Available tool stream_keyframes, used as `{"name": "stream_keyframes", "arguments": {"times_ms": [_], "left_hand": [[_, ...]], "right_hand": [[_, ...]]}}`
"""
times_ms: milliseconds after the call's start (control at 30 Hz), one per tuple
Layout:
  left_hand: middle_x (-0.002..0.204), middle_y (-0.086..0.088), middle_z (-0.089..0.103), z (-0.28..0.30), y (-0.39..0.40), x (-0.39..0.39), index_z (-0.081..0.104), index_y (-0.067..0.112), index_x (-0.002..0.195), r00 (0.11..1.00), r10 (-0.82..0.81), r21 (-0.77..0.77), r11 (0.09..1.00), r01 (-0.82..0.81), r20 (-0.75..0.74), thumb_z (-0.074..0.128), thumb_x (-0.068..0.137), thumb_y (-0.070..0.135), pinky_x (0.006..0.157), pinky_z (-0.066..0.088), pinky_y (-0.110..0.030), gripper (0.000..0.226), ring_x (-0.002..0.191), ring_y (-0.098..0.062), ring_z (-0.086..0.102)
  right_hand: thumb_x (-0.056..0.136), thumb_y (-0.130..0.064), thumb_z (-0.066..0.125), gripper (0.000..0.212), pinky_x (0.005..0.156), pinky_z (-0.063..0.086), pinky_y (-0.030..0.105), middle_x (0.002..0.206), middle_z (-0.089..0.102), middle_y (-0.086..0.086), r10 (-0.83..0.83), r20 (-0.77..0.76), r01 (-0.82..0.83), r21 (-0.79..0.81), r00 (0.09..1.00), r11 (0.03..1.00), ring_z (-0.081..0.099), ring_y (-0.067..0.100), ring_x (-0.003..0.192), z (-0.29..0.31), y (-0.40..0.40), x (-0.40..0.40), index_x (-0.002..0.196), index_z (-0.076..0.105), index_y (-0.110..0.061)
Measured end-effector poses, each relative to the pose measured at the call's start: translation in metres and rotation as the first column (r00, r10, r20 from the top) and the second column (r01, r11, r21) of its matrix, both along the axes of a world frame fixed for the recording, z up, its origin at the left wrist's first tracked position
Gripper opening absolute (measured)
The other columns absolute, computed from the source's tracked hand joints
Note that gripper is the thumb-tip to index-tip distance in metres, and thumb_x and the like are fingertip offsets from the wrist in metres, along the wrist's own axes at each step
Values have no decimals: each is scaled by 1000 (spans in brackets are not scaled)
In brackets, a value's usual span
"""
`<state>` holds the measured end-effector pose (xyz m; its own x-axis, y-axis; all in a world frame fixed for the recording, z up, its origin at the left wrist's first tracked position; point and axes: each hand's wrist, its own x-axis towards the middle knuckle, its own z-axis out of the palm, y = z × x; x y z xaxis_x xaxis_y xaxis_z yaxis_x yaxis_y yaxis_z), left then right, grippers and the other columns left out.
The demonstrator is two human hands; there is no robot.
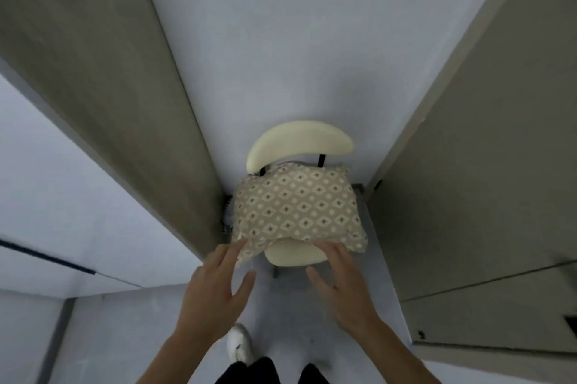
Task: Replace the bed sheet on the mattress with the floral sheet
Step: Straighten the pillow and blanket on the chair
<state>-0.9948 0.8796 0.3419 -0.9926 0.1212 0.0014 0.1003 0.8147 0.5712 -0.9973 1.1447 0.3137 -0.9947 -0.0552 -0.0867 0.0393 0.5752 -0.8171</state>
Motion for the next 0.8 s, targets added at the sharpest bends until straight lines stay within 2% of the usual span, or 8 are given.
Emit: {"name": "stream_keyframes", "arguments": {"times_ms": [133,200,300,400,567,700,767,800], "left_hand": [[128,15,57,-19,2,-42,47,35,146,999,-3,20,1000,2,40,55,100,52,80,49,-30,50,105,-11,60],[129,13,58,-38,4,-71,49,34,144,998,-13,44,999,10,56,54,100,52,80,52,-31,48,109,-13,61],[127,6,61,-71,7,-124,54,28,142,997,-49,102,994,42,65,47,97,61,84,55,-35,56,112,-17,61],[130,-1,63,-101,13,-186,55,21,143,995,-83,58,995,80,48,46,96,60,87,56,-38,61,114,-21,61],[138,-3,59,-159,13,-269,51,20,148,967,-119,-32,991,130,225,38,91,68,93,55,-45,75,122,-27,60],[143,-4,57,-238,27,-310,49,23,150,931,-113,-119,979,163,347,38,86,68,97,52,-48,79,127,-29,57],[144,-7,57,-284,38,-327,51,20,149,922,-111,-147,973,176,370,34,82,72,97,52,-51,87,129,-33,57],[150,-9,53,-307,43,-336,48,20,152,914,-102,-161,971,178,393,36,81,75,100,50,-53,91,134,-34,53]], "right_hand": [[95,-63,51,49,106,44,31,136,47,-21,-29,18,30,-24,999,999,46,5,131,-14,7,-35,139,51,-40],[98,-56,55,44,106,43,29,136,46,-23,-18,30,18,3,999,1000,45,3,132,-20,13,-56,140,50,-41],[101,-46,58,43,104,42,25,138,44,-24,-19,23,16,103,1000,995,42,1,132,-28,25,-91,142,46,-43],[98,-58,50,50,100,43,25,141,43,-20,-27,44,17,228,999,973,42,5,131,-44,38,-134,145,45,-41],[94,-58,51,60,105,45,44,147,44,-4,27,97,-61,367,995,928,41,23,133,-104,47,-209,147,50,-30],[84,-65,50,73,101,50,56,155,44,4,70,202,-157,453,977,877,38,34,142,-186,61,-279,147,52,-28],[80,-68,53,83,106,44,65,164,33,6,93,271,-223,504,958,834,28,41,150,-238,71,-314,155,42,-33],[81,-69,57,90,113,34,68,170,17,5,84,337,-263,532,938,805,14,40,156,-263,78,-330,161,28,-38]]}}
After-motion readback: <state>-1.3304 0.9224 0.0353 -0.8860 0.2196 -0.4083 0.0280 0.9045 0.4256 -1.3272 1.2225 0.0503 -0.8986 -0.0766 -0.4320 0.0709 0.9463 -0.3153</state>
